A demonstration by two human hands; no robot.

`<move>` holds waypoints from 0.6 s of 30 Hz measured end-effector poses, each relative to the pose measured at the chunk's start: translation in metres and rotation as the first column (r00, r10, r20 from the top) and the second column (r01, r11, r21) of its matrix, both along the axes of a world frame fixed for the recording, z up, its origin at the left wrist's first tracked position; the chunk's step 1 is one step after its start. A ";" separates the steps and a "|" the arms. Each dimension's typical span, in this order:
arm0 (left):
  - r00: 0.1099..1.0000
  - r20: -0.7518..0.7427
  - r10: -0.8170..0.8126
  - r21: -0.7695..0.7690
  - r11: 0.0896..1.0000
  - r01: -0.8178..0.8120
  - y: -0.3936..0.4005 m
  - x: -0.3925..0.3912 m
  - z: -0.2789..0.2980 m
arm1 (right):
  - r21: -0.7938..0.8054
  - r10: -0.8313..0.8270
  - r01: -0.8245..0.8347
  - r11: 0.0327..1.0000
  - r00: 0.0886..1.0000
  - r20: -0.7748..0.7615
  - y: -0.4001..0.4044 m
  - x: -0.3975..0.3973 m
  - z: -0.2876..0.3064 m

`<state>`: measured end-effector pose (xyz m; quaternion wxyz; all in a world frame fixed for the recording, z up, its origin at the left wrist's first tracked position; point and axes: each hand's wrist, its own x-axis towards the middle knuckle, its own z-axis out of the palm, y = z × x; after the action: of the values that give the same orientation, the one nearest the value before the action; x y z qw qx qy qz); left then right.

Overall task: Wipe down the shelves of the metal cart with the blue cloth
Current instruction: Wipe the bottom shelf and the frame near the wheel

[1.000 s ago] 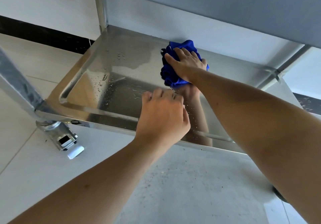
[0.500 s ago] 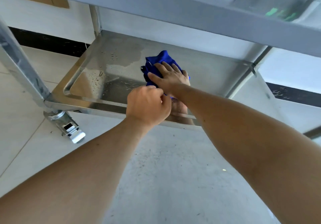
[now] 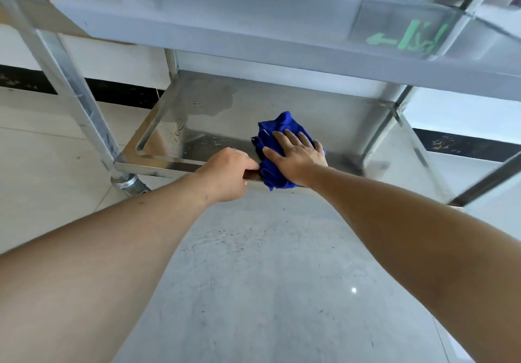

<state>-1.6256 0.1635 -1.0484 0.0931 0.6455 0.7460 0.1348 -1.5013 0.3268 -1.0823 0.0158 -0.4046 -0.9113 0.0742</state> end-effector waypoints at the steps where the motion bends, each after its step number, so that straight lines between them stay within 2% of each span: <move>1: 0.999 -0.044 0.002 0.007 1.000 -0.002 -0.001 0.002 -0.001 | 0.002 0.003 -0.003 1.000 1.000 -0.005 -0.007 0.005 0.001; 5: 0.991 -0.117 0.060 0.062 0.997 -0.053 -0.009 0.009 -0.010 | 0.071 0.061 -0.055 0.996 0.994 -0.087 -0.042 0.032 -0.002; 8: 0.962 -0.212 0.174 0.100 0.983 -0.156 -0.017 0.000 -0.016 | 0.154 0.130 -0.125 0.980 0.991 -0.024 -0.060 0.045 -0.006; 12: 0.942 -0.068 0.330 0.151 0.936 -0.317 -0.032 -0.020 -0.018 | 0.222 0.176 -0.195 0.955 0.979 0.104 -0.065 0.040 -0.005; 18: 0.874 0.036 0.485 0.267 0.838 -0.476 -0.065 -0.056 -0.013 | 0.299 0.214 -0.241 0.923 0.969 0.120 -0.075 0.015 -0.010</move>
<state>-1.6815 0.0982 -1.0612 -0.0438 0.4463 0.8603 0.2424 -1.4866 0.2514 -1.0922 0.0318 -0.2914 -0.9521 -0.0865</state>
